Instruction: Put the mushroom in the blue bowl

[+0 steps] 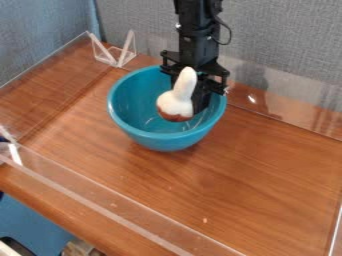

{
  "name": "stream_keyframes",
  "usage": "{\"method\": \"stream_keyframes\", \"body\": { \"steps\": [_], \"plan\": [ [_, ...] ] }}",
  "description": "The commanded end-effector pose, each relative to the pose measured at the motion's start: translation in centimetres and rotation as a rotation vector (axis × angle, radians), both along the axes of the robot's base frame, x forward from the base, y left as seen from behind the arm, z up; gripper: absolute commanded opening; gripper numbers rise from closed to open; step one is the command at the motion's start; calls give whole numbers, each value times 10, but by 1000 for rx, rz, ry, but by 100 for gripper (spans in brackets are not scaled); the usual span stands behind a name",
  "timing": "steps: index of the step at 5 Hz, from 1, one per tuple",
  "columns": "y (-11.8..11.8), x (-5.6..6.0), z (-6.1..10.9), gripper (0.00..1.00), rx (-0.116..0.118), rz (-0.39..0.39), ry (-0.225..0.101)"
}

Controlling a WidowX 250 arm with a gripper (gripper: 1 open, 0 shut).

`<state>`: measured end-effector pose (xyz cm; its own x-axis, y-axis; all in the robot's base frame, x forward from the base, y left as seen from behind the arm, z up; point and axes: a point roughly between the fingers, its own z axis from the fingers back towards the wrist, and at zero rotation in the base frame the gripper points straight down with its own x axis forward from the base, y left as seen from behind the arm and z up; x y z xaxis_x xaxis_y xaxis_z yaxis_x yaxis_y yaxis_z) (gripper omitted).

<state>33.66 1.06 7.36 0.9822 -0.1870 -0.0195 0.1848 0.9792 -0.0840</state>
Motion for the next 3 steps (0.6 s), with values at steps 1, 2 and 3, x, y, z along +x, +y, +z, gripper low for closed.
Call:
{"method": "stream_keyframes", "body": {
  "steps": [1, 2, 3],
  "plan": [
    [5, 7, 28, 0, 6, -3, -86],
    [6, 7, 29, 0, 5, -3, -86],
    [6, 7, 30, 0, 4, -3, -86]
  ]
}}
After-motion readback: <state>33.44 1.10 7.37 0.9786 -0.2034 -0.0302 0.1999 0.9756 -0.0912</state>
